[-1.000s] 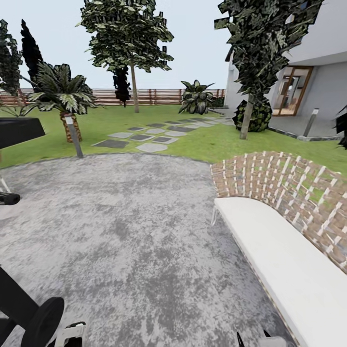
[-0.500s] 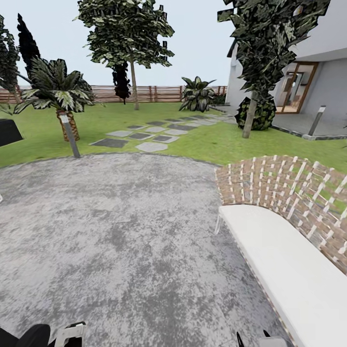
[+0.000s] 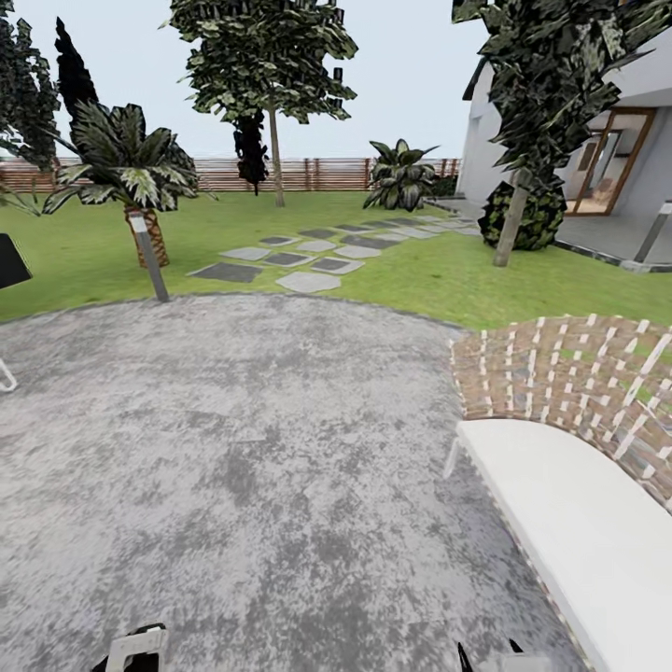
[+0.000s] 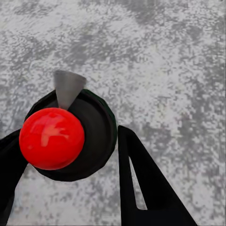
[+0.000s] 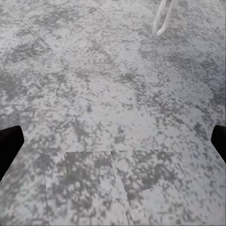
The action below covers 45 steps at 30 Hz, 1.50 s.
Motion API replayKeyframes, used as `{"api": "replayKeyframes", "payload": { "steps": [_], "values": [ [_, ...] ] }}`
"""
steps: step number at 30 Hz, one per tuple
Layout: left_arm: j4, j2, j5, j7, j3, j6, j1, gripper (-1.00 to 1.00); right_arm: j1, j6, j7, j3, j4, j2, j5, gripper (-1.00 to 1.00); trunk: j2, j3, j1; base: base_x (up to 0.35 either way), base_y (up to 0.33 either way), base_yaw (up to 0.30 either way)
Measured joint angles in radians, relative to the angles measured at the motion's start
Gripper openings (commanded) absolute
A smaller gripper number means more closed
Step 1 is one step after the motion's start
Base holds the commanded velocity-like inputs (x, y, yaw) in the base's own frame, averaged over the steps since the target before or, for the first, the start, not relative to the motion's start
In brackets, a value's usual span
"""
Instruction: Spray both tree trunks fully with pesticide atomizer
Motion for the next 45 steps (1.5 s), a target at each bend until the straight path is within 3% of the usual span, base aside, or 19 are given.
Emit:
{"api": "replayKeyframes", "payload": {
  "steps": [13,45],
  "values": [
    [0.001,0.000,0.000,0.000,-0.001,0.000,0.000,-1.00,0.000,0.000,0.000,0.000,0.000,0.000,0.000,1.00,0.000,-0.001,0.000,0.339,0.116,0.007],
    [0.001,0.000,0.000,0.000,0.000,-0.001,0.000,-1.00,0.000,0.000,0.000,0.000,0.000,0.000,-0.001,1.00,0.000,-0.001,0.000,0.340,0.002,0.000]
  ]
}}
